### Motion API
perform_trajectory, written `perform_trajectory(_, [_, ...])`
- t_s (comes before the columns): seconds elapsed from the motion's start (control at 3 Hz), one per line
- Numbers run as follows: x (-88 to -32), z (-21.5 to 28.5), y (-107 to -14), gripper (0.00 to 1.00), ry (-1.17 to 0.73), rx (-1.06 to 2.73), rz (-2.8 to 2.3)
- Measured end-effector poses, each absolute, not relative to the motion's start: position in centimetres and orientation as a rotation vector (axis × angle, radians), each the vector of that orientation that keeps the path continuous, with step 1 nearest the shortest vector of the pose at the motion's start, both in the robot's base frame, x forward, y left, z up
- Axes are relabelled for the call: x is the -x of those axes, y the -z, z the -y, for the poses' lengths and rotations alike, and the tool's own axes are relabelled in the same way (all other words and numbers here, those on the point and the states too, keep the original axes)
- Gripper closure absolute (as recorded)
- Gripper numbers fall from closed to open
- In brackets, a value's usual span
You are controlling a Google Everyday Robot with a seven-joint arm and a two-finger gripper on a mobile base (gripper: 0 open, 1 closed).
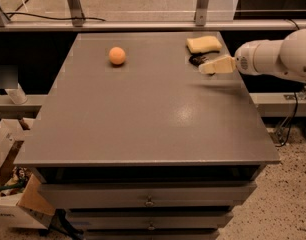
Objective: Move rxbar chocolate near sponge
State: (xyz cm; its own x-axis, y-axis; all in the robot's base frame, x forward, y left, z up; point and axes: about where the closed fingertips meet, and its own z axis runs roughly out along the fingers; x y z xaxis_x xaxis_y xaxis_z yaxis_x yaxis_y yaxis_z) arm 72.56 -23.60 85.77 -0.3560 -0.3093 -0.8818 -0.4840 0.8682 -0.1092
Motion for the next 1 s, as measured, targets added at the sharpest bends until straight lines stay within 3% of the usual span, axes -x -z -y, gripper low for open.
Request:
perform_trajectory(0.33, [-70.6, 26.5, -87.6, 0.0, -0.221, 0.572, -1.917])
perform_trajectory(1.0, [-70.9, 25.3, -85.8, 0.0, -0.314, 0.619, -1.931])
